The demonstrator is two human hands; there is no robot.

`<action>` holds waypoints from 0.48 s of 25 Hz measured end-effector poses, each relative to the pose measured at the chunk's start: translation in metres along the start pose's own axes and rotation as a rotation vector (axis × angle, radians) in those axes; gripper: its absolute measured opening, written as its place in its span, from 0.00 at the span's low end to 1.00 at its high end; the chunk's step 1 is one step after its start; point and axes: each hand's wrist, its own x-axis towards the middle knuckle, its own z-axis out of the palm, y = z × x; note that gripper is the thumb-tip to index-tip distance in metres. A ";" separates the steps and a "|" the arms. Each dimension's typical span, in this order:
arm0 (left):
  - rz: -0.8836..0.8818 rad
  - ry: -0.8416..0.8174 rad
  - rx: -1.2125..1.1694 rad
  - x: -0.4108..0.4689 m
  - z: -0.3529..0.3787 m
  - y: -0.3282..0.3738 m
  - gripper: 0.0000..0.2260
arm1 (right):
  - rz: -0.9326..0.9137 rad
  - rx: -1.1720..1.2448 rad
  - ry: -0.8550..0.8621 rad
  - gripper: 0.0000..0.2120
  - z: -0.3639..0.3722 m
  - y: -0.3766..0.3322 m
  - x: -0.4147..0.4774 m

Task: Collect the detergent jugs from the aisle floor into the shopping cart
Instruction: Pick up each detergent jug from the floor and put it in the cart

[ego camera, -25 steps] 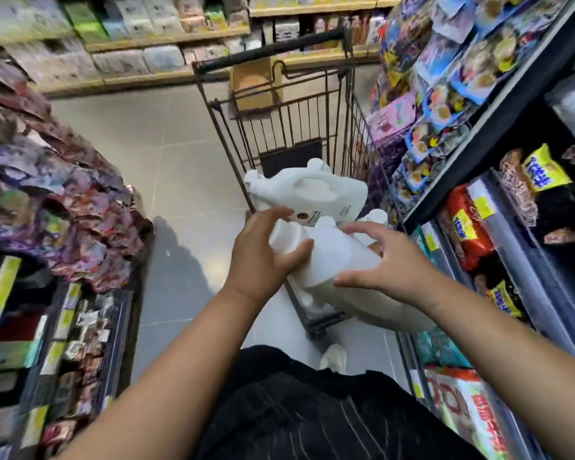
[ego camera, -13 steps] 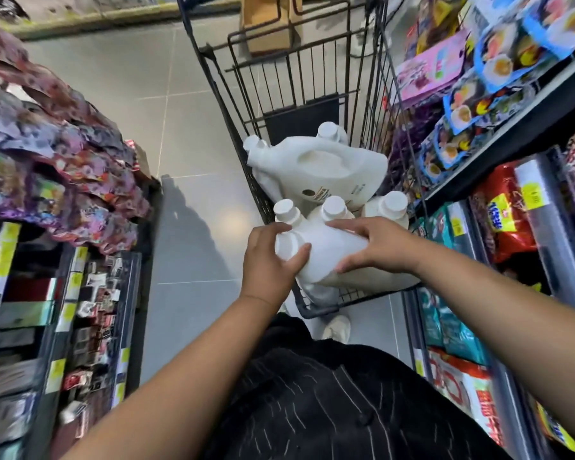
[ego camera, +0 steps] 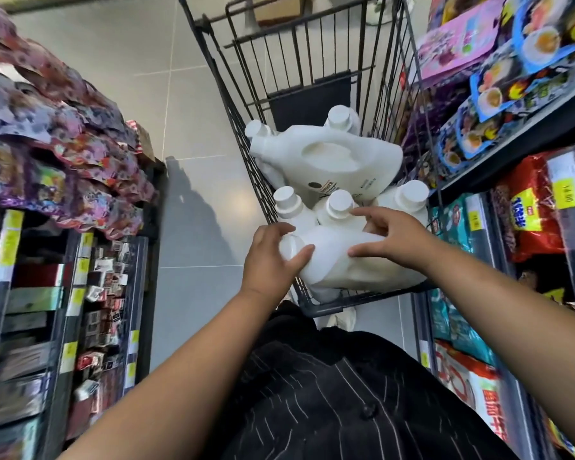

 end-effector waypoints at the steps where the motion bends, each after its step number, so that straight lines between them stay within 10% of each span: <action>1: 0.014 -0.013 0.006 0.001 -0.001 0.001 0.19 | -0.007 0.032 0.042 0.35 0.000 0.003 -0.003; 12: 0.392 -0.269 0.034 0.033 -0.021 0.049 0.21 | 0.038 0.359 0.597 0.33 0.030 0.001 -0.075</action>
